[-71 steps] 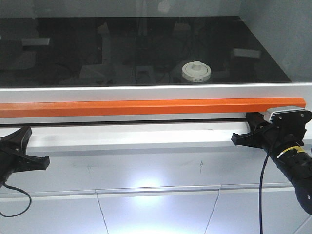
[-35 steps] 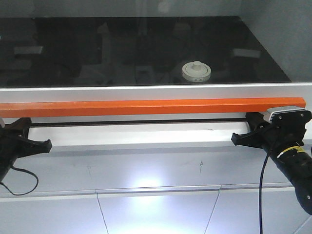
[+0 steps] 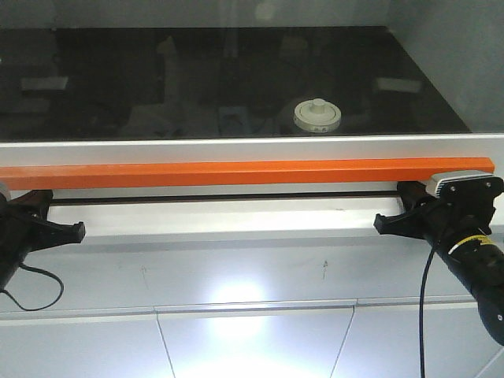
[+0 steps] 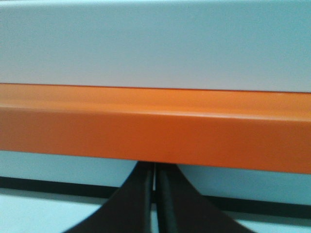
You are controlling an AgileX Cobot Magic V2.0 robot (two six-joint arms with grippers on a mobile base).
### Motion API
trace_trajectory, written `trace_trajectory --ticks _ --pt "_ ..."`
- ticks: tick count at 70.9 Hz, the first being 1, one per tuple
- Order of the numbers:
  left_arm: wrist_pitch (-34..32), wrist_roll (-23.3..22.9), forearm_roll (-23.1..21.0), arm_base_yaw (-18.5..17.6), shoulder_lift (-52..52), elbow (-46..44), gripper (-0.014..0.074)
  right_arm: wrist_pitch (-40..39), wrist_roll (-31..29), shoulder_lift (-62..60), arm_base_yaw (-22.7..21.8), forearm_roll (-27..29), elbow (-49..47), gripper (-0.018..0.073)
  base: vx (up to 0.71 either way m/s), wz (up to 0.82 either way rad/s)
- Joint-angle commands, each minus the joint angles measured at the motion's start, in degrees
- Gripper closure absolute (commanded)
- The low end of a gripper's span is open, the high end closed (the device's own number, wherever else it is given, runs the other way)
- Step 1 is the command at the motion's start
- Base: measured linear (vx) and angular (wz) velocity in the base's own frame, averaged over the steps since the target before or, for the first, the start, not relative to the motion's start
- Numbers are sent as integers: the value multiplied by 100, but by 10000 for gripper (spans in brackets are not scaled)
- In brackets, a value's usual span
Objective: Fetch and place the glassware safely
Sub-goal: 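Lift the orange handle with both grippers to raise the sash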
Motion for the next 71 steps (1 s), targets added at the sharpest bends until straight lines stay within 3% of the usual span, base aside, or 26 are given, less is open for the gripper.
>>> trace_trajectory --ticks 1,71 --pt "-842 -26 0 -7 -461 -158 603 -563 -46 -427 -9 98 -351 563 0 0" --pt "1673 -17 203 -7 -2320 -2373 603 1472 21 -2622 -9 58 -1561 563 0 1"
